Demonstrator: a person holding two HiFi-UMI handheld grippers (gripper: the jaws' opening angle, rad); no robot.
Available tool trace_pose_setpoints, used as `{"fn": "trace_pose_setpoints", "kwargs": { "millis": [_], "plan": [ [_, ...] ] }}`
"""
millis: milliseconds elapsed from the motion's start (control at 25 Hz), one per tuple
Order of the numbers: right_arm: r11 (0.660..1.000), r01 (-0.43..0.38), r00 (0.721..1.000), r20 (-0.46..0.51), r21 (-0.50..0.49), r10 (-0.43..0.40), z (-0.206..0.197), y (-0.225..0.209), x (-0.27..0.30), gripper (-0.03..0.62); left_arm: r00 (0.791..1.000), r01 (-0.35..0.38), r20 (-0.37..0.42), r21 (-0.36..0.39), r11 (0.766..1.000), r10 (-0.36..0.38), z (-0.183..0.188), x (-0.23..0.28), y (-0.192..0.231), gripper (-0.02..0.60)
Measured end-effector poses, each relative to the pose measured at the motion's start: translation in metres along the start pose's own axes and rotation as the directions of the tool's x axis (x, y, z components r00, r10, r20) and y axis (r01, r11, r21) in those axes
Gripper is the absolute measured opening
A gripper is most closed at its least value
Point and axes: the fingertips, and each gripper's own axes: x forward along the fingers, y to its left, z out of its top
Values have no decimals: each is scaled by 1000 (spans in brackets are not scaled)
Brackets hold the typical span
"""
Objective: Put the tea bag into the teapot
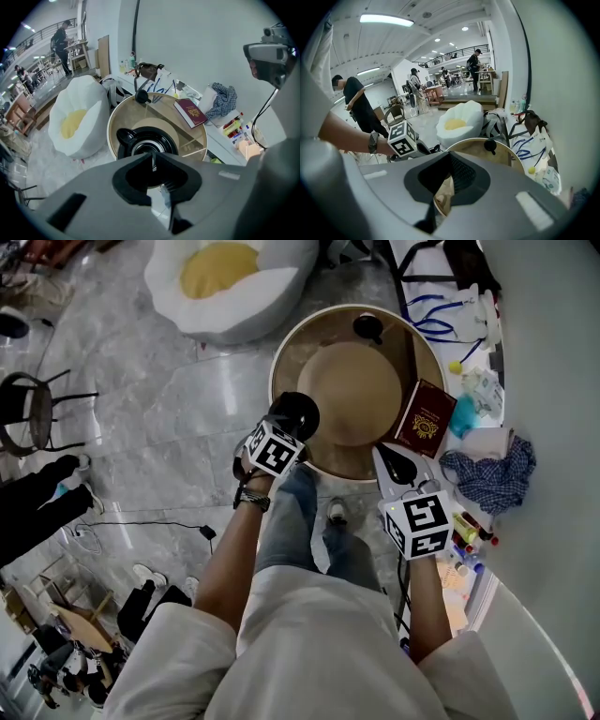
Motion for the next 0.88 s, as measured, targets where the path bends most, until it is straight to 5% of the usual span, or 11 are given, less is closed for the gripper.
{"fn": "trace_pose_setpoints", "kwargs": {
  "millis": [440,880],
  "plan": [
    [999,1,998,69,-43,2,23,11,-24,6,992,-62,113,10,998,61,16,-61,-9,18],
    [996,11,985,172,-89,4,45,26,-81,6,948,-152,286,17,988,141,46,-152,-44,6]
  ]
}}
